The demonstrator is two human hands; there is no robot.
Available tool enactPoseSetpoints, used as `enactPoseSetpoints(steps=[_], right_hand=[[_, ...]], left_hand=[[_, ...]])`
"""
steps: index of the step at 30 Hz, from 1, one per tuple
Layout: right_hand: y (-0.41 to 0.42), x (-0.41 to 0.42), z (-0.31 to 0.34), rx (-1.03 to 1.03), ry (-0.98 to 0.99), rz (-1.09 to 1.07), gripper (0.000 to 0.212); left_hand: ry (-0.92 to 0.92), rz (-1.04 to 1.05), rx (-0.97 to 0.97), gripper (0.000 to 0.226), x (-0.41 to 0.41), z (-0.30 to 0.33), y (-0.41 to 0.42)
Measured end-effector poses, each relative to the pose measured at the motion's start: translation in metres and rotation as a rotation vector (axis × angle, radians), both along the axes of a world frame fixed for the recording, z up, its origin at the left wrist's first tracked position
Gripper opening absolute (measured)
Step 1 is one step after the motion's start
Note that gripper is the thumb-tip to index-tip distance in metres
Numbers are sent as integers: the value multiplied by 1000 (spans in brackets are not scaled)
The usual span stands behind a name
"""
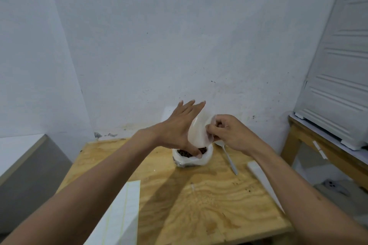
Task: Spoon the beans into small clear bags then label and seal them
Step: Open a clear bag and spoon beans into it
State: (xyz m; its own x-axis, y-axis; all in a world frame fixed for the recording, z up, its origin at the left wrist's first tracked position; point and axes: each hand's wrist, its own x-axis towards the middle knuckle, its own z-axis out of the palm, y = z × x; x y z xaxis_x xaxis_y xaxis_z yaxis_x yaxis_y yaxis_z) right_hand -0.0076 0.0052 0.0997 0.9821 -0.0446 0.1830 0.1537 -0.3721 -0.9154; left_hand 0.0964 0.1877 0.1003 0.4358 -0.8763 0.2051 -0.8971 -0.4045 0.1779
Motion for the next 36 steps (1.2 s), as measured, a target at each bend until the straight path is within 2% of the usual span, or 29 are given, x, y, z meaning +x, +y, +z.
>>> enactPoseSetpoints(steps=[2, 5, 9, 12, 15, 18, 21, 24, 25, 29, 31, 36], right_hand=[[-1, 1, -2, 1, 21, -13, 22], [-2, 3, -10, -30, 46, -156, 27], [3, 1, -16, -316, -103, -457, 27], [5, 0, -9, -353, -228, -381, 12], [8, 1, -3, -352, -96, -253, 18], [4, 4, 1, -227, 33, -199, 19], [4, 3, 3, -151, 66, -155, 8], [7, 5, -4, -213, 83, -102, 42], [8, 6, -6, -228, 105, -88, 44], [11, 10, -7, -151, 113, 2, 6], [14, 11, -6, -87, 109, 34, 17], [28, 18, -1, -149, 66, 54, 17]], left_hand=[[26, 5, -79, 124, 0, 0, 0], [79, 42, -206, 101, -8, -4, 2], [-39, 87, -203, 93, -7, -12, 3], [-141, 89, -237, 94, -5, -16, 2], [-217, 81, -280, 90, -6, -19, -3], [-257, 61, -304, 87, -8, -24, -6], [-102, 87, -302, 93, -13, -30, -3], [5, 115, -288, 99, -16, -34, 0], [23, 122, -286, 99, -16, -35, 0], [118, 176, -301, 99, -14, -35, 9], [209, 202, -315, 100, -13, -32, 17], [360, 263, -313, 89, -13, -19, 38]])
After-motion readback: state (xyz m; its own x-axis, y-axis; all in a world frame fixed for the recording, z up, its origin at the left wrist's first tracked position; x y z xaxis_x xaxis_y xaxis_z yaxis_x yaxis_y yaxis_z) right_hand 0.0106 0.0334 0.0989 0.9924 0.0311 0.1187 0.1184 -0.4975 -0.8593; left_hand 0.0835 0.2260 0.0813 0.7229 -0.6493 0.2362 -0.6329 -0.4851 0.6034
